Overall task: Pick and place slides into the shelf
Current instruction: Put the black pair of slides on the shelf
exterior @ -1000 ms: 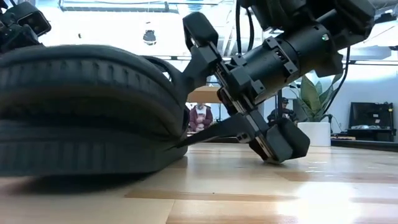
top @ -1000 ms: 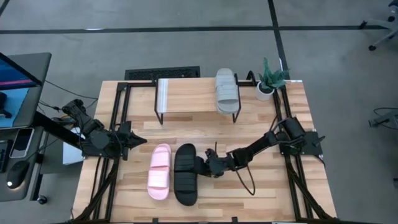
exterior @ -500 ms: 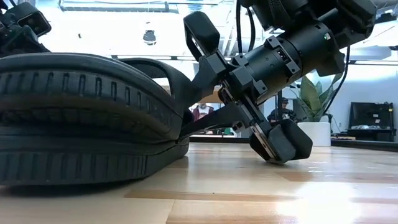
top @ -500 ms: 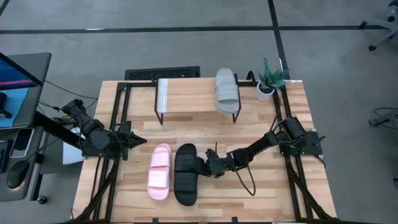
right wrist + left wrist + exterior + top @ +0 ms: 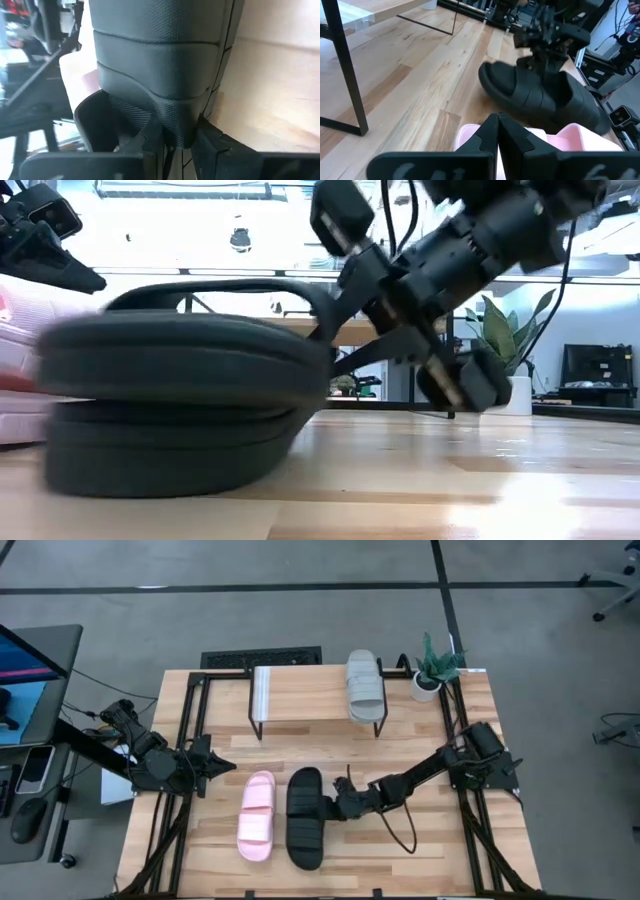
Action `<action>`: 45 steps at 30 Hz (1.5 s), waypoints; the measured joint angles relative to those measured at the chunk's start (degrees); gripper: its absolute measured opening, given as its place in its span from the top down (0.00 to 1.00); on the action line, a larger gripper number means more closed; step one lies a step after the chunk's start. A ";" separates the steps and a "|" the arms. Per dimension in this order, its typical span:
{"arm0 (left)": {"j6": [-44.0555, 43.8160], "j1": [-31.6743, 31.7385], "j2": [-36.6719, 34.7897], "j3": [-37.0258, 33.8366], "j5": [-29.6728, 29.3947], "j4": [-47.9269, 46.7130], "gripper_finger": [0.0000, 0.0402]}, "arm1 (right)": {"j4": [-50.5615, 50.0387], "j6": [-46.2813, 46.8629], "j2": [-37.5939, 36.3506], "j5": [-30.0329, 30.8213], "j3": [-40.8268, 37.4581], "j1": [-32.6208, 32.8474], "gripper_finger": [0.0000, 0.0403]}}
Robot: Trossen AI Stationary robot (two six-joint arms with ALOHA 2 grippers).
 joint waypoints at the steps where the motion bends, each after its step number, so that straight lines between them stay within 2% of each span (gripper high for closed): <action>1: -0.01 0.00 0.00 0.00 0.00 -0.03 1.00 | -2.26 -0.97 -1.33 0.03 0.00 -0.04 0.86; 6: -0.01 0.02 0.00 0.00 -0.04 -0.15 1.00 | -9.12 -5.37 -6.85 1.22 0.00 -0.30 0.88; 15: -0.03 0.00 0.00 0.00 -0.04 -0.15 1.00 | -13.28 -11.29 -14.75 2.09 0.09 -1.43 0.88; 24: -0.05 0.02 0.00 0.00 -0.04 -0.31 1.00 | -23.12 -15.41 -22.94 3.65 0.17 -1.41 0.89; 28: -0.07 0.01 0.00 0.00 -0.05 -0.31 1.00 | -24.58 -18.60 -26.65 5.48 0.22 -1.47 0.89; 36: -0.71 0.00 0.00 0.00 -0.07 -0.33 1.00 | -27.48 -24.28 -34.60 5.23 0.45 -1.44 0.89; 40: -0.73 0.01 0.00 0.00 -0.07 -0.31 1.00 | -34.72 -28.03 -37.40 5.32 3.60 -2.41 0.89; 45: -1.17 0.00 0.00 0.00 -0.24 -0.31 1.00 | -43.30 -37.13 -38.22 5.48 10.37 -5.76 0.89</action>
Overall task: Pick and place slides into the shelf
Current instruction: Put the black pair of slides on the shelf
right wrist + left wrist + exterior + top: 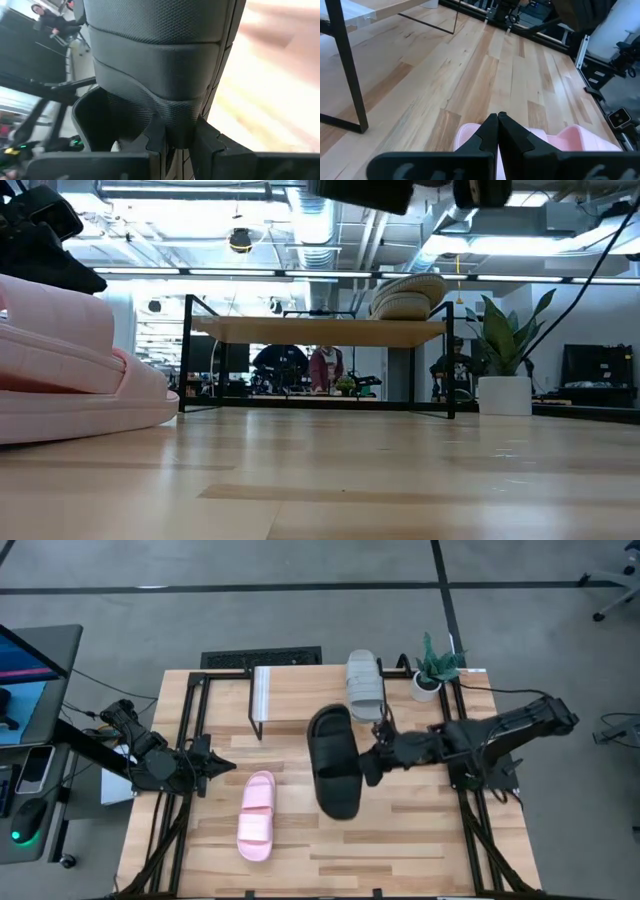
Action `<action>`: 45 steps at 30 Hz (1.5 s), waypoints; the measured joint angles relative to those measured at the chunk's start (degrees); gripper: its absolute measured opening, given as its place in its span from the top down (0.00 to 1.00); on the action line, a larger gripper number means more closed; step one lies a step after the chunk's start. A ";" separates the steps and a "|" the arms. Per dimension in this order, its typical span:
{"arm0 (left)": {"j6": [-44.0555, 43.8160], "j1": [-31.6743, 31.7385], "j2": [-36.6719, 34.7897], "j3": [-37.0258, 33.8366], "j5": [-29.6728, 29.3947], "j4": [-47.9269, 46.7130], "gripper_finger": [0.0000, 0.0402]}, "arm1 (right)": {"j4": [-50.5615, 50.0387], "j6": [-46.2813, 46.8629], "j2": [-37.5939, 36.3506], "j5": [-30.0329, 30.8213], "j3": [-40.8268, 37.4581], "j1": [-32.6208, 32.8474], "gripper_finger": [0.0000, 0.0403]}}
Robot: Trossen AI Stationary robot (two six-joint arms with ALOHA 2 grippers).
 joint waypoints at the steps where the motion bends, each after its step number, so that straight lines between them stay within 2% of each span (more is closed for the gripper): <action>1: 0.00 0.02 0.00 0.00 -0.20 -0.02 1.00 | -1.36 -1.95 0.00 -0.01 1.35 -0.83 0.89; 6: -0.56 0.00 -0.01 0.00 -1.37 0.02 1.00 | -7.67 -7.47 -0.02 -2.63 6.68 -5.65 0.89; 12: -0.59 0.00 -0.02 0.00 -1.37 0.72 1.00 | -16.84 -9.56 0.00 -11.10 11.93 -13.54 0.89; 25: -0.59 0.01 -0.02 0.00 -1.64 0.81 1.00 | -17.47 -9.16 0.13 -31.13 16.84 -33.94 0.90; 29: -0.59 0.02 -0.02 0.00 -2.06 0.83 1.00 | -17.60 -8.98 0.13 -34.66 16.84 -38.61 0.90; 37: -0.59 0.00 -0.02 0.00 -2.69 0.85 1.00 | -18.13 -12.70 3.37 -36.57 17.45 -42.30 0.90; 45: -1.00 0.01 -0.02 0.00 -2.66 0.84 1.00 | -18.00 -17.12 12.90 -39.94 25.03 -42.65 0.90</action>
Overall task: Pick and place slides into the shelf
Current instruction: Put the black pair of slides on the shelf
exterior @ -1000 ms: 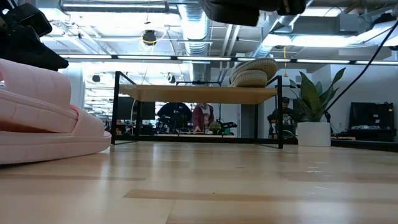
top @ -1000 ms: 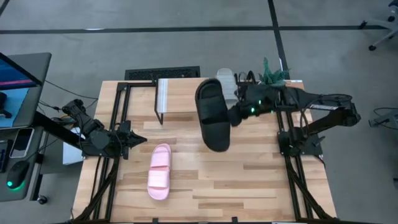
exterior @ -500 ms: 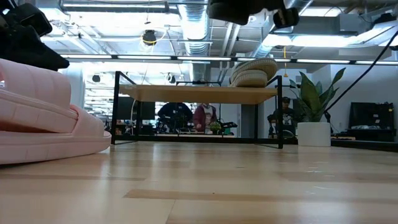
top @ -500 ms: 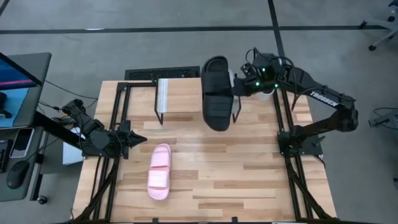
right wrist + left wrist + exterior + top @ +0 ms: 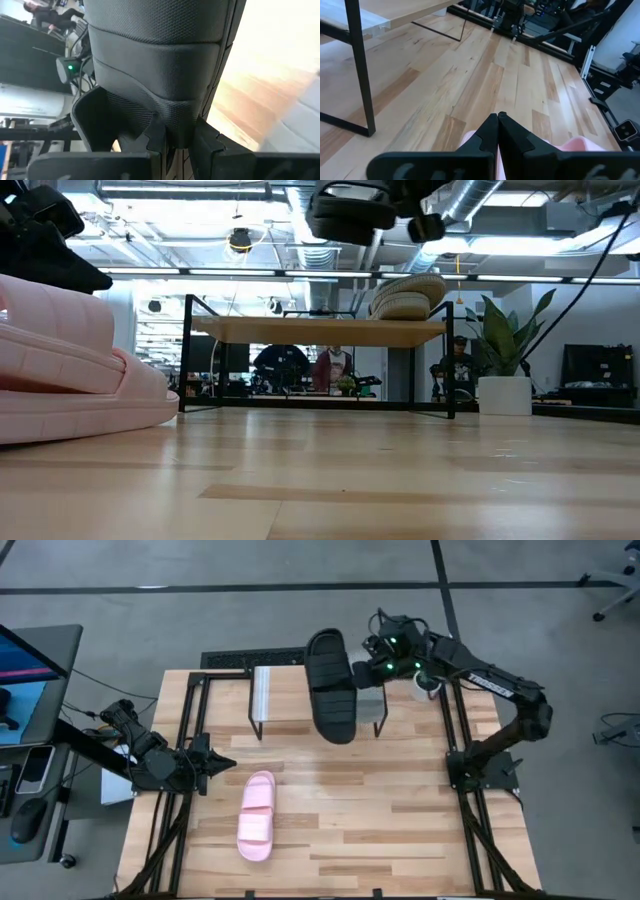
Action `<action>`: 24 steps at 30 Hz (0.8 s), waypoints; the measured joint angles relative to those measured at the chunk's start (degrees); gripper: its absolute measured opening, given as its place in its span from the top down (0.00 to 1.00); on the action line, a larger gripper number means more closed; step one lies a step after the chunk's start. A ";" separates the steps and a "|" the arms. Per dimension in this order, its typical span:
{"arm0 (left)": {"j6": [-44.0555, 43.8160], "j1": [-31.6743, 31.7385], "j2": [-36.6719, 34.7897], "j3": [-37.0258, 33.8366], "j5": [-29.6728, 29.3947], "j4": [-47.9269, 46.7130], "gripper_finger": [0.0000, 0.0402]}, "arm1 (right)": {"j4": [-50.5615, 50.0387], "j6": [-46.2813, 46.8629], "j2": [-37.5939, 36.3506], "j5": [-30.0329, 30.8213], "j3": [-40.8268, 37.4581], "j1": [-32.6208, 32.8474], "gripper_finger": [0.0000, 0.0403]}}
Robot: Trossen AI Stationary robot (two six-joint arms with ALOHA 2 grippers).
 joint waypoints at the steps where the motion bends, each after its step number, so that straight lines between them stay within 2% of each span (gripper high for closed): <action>1: -0.05 -0.01 0.00 0.00 0.00 0.01 1.00 | -0.09 -0.03 1.02 -0.50 1.14 -0.43 0.90; 10: -0.33 0.00 0.00 0.00 0.01 -0.01 1.00 | -5.67 -0.56 8.42 -2.24 7.58 -4.85 0.90; 24: -0.27 0.01 0.00 0.00 0.04 -0.03 1.00 | -8.67 0.11 13.54 -3.86 7.83 -6.69 0.90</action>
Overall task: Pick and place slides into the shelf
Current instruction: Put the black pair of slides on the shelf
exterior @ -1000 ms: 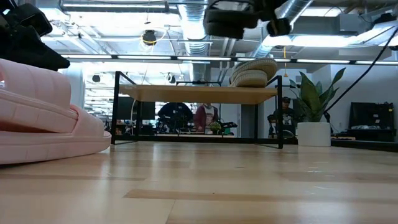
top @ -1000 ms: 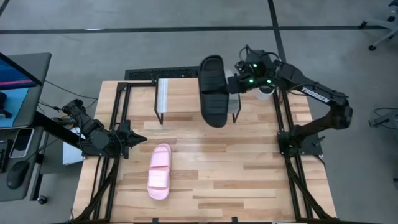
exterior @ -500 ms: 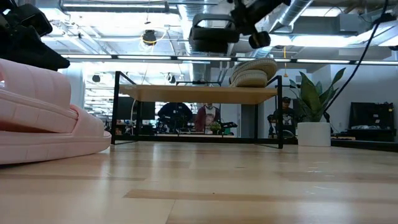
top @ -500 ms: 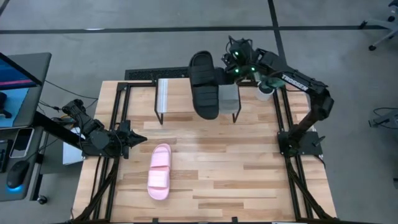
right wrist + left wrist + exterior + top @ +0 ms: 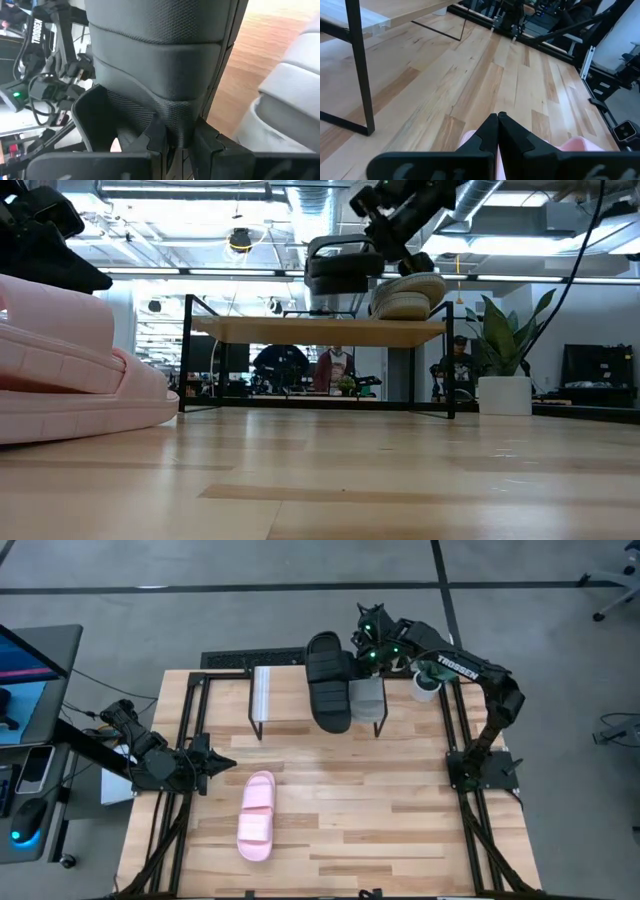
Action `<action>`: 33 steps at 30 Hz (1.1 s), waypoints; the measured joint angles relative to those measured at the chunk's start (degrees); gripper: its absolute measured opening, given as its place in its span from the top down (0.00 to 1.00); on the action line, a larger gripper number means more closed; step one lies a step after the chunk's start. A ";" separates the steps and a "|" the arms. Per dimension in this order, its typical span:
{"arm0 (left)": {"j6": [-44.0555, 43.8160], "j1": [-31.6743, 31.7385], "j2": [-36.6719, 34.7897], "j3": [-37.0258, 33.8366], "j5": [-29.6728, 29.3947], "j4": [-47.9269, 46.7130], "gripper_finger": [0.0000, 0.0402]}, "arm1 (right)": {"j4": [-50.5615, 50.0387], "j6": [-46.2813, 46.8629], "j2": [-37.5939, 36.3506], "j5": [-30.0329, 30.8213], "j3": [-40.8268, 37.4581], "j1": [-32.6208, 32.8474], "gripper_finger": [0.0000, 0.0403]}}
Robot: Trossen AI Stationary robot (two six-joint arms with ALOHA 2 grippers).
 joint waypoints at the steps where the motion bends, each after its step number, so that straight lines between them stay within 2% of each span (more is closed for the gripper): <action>1: 0.01 -0.01 0.00 0.00 -0.02 0.00 1.00 | 0.11 -0.01 0.11 -0.11 0.00 0.02 0.90; 20: 0.20 -0.01 0.00 0.00 0.00 0.00 1.00 | -1.05 3.09 0.09 1.41 0.00 -0.72 0.90; 33: 0.20 -0.01 0.00 0.01 0.02 0.00 1.00 | -0.82 3.54 0.07 1.32 -0.04 1.07 0.90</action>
